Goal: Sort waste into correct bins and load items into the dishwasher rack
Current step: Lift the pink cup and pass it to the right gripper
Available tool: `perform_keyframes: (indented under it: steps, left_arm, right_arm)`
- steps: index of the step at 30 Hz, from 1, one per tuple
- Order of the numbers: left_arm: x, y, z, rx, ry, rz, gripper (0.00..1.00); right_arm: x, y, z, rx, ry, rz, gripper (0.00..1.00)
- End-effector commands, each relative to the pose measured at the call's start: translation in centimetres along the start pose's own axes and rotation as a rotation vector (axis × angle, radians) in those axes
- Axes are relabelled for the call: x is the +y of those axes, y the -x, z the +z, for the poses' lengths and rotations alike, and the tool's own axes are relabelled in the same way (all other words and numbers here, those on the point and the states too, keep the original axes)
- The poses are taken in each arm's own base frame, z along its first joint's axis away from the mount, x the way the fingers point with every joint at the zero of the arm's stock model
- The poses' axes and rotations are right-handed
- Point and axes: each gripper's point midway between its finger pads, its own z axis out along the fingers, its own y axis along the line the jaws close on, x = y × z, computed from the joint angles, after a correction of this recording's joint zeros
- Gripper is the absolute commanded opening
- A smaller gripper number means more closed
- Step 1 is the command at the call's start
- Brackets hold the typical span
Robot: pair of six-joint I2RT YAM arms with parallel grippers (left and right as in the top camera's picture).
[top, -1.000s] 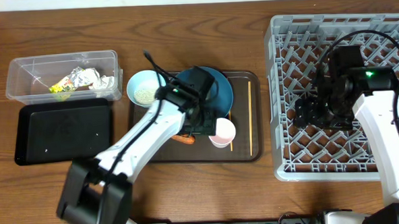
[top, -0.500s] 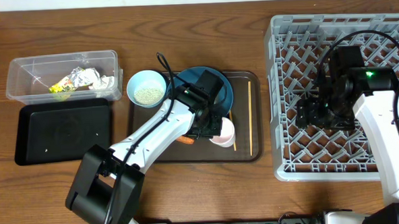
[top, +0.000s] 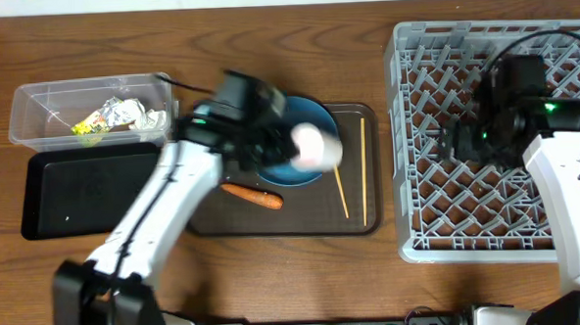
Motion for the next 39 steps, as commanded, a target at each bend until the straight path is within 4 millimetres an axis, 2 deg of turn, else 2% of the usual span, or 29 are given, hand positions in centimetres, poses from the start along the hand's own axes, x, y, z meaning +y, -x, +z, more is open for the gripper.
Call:
perform_keyframes:
  steps: [1, 3, 4, 6, 9, 14, 17, 23, 39]
  left_arm:
    - [-3.9, 2.0, -3.6, 0.007, -0.323, -0.059, 0.06]
    - [-5.1, 3.9, -5.4, -0.005, -0.469, -0.098, 0.06]
    - [-5.8, 4.6, -6.3, -0.003, -0.538, -0.102, 0.06]
    - [-7.1, 5.5, -7.5, 0.010, -0.627, -0.103, 0.06]
    - [-8.6, 5.5, -8.4, 0.036, -0.693, -0.081, 0.06]
    - [-10.6, 3.8, -7.8, 0.113, -0.729, -0.051, 0.06]
    - [-11.5, 2.8, -7.4, 0.155, -0.743, -0.032, 0.06]
    - [-12.8, 1.3, -6.9, 0.211, -0.761, -0.007, 0.06]
    - [-13.2, 0.8, -6.6, 0.226, -0.762, 0.001, 0.06]
  right_arm:
    - [8.1, 1.1, -2.2, -0.088, 0.510, -0.248, 0.99]
    - [12.5, 1.2, -5.6, -0.201, 0.816, -0.432, 0.99]
    - [13.9, 1.1, -7.2, -0.253, 0.934, -0.502, 0.99]
    - [15.4, 1.0, -9.2, -0.316, 1.058, -0.580, 0.99]
    - [16.6, 1.0, -9.6, -0.344, 1.087, -0.633, 0.99]
    - [18.4, 0.6, -10.4, -0.374, 1.144, -0.711, 0.99]
    - [19.1, 0.7, -11.0, -0.413, 1.167, -0.762, 0.95]
    - [19.9, 1.0, -12.8, -0.495, 1.248, -0.839, 0.94]
    - [20.5, 0.1, -15.1, -0.531, 1.391, -0.899, 0.91]
